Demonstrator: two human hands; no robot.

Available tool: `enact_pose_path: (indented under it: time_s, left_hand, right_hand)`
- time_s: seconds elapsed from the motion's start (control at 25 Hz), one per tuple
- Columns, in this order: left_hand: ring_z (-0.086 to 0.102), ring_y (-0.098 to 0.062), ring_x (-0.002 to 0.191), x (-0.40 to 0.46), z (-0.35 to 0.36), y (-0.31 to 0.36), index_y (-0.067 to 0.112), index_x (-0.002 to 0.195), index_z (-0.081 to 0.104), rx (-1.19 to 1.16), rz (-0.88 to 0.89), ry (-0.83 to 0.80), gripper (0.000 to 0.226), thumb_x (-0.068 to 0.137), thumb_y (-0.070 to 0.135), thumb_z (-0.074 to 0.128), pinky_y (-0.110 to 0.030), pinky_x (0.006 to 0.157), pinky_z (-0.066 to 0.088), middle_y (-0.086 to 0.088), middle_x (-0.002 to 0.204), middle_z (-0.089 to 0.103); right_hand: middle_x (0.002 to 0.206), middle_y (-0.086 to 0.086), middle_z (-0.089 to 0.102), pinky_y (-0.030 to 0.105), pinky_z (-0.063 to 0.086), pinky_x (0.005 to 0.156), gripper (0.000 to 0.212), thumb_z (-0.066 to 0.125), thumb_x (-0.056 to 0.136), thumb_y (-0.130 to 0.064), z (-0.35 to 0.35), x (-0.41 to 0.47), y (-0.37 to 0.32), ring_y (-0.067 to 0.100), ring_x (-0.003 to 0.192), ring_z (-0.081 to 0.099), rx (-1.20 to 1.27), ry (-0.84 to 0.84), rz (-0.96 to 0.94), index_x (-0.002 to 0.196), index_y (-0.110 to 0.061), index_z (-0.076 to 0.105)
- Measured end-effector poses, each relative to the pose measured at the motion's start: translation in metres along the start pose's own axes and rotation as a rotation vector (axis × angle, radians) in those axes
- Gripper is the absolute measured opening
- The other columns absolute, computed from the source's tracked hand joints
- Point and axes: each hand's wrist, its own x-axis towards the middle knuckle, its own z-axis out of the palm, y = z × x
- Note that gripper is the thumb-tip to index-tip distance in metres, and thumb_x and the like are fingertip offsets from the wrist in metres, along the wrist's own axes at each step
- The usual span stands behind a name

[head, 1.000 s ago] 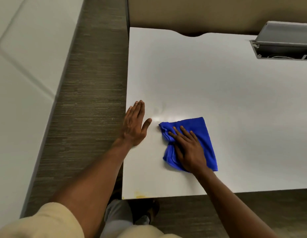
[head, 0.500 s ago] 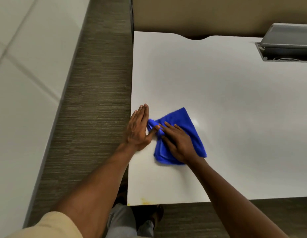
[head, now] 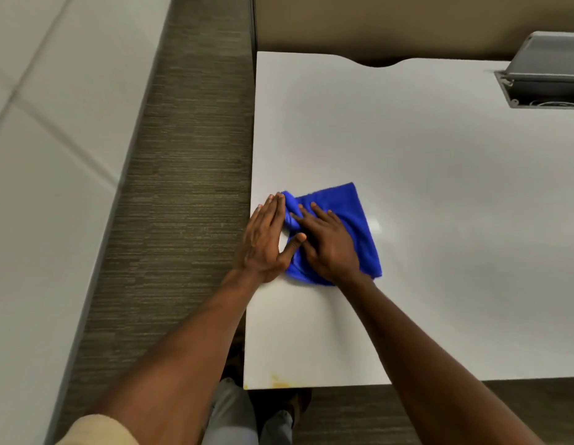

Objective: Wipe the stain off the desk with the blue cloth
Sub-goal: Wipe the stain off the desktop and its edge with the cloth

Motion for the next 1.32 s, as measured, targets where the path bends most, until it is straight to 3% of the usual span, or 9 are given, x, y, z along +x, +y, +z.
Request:
enact_pose_path:
  time_s: [0.16,0.24,0.36,0.48,0.64,0.8,1.04,1.16,1.32]
  left_hand:
    - [0.013,-0.024,0.158,0.001,0.000,-0.003,0.007,0.161,0.025,0.062,0.009,-0.032,0.084,0.099,0.063,0.029,-0.043,0.129,0.012,-0.013,0.169,0.020]
    - [0.009,-0.022,0.159,0.001,0.002,-0.003,0.009,0.162,0.023,0.102,-0.003,-0.047,0.084,0.099,0.065,0.027,-0.042,0.129,0.010,-0.011,0.171,0.016]
    - [0.008,-0.022,0.159,0.003,0.003,-0.003,0.011,0.163,0.021,0.125,-0.016,-0.054,0.084,0.099,0.066,0.026,-0.041,0.129,0.008,-0.010,0.171,0.015]
    - [0.009,-0.022,0.159,0.000,0.006,-0.004,0.011,0.162,0.023,0.119,-0.015,-0.044,0.084,0.099,0.066,0.027,-0.041,0.129,0.009,-0.011,0.170,0.017]
    - [0.015,-0.026,0.158,0.001,0.004,-0.001,0.008,0.161,0.027,0.092,0.000,-0.017,0.083,0.098,0.064,0.030,-0.042,0.129,0.012,-0.014,0.168,0.023]
    - [0.016,-0.026,0.158,0.000,0.001,0.001,0.007,0.160,0.028,0.101,0.001,-0.026,0.084,0.098,0.063,0.028,-0.043,0.129,0.012,-0.015,0.168,0.023]
    - [0.011,-0.025,0.159,0.001,0.002,-0.002,0.010,0.162,0.022,0.096,-0.019,-0.062,0.084,0.098,0.065,0.023,-0.043,0.129,0.008,-0.014,0.170,0.018]
    - [0.012,-0.027,0.159,0.000,0.002,-0.004,0.010,0.162,0.023,0.068,-0.008,-0.058,0.083,0.099,0.064,0.025,-0.043,0.129,0.009,-0.016,0.169,0.019]
    - [0.015,-0.027,0.158,0.000,-0.001,-0.004,0.011,0.162,0.023,-0.002,0.027,-0.010,0.080,0.100,0.061,0.029,-0.042,0.128,0.012,-0.016,0.170,0.016]
  right_hand:
    - [0.161,-0.012,0.044,0.038,0.022,0.128,0.047,0.047,0.105,-0.040,0.004,-0.105,0.000,0.015,0.156,0.031,-0.014,0.028,0.060,0.151,-0.033,0.054]
    - [0.160,-0.012,0.044,0.043,0.025,0.127,0.048,0.046,0.104,-0.043,-0.010,-0.136,0.022,0.017,0.156,0.032,-0.037,0.049,0.121,0.149,-0.032,0.055]
    - [0.157,-0.006,0.048,0.053,0.028,0.125,0.043,0.058,0.103,-0.027,-0.037,-0.117,0.053,0.028,0.153,0.038,-0.071,0.187,0.304,0.147,-0.025,0.059]
    - [0.163,-0.004,0.044,0.050,0.018,0.128,0.044,0.056,0.106,-0.029,-0.032,-0.066,0.048,0.029,0.157,0.031,-0.109,0.222,0.407,0.150,-0.027,0.055]
    - [0.168,-0.007,0.034,0.050,0.012,0.130,0.050,0.044,0.110,-0.042,0.000,-0.032,0.008,0.024,0.160,0.020,-0.140,0.093,0.230,0.159,-0.033,0.042]
    - [0.166,-0.009,0.038,0.047,0.013,0.129,0.051,0.041,0.107,-0.047,0.004,-0.085,0.011,0.022,0.159,0.023,-0.163,0.019,0.059,0.157,-0.036,0.044]
    - [0.173,-0.004,0.023,0.055,0.006,0.129,0.055,0.034,0.109,-0.050,-0.024,-0.056,0.047,0.027,0.162,0.011,-0.263,0.213,0.670,0.162,-0.037,0.031]
    - [0.175,-0.004,0.016,0.055,0.000,0.129,0.057,0.029,0.110,-0.052,-0.012,-0.015,0.026,0.028,0.163,0.004,-0.232,0.194,0.641,0.164,-0.036,0.025]
    - [0.174,-0.006,0.021,0.054,0.004,0.130,0.057,0.029,0.109,-0.053,0.011,0.007,-0.014,0.027,0.162,0.009,-0.231,0.069,0.358,0.163,-0.036,0.030]
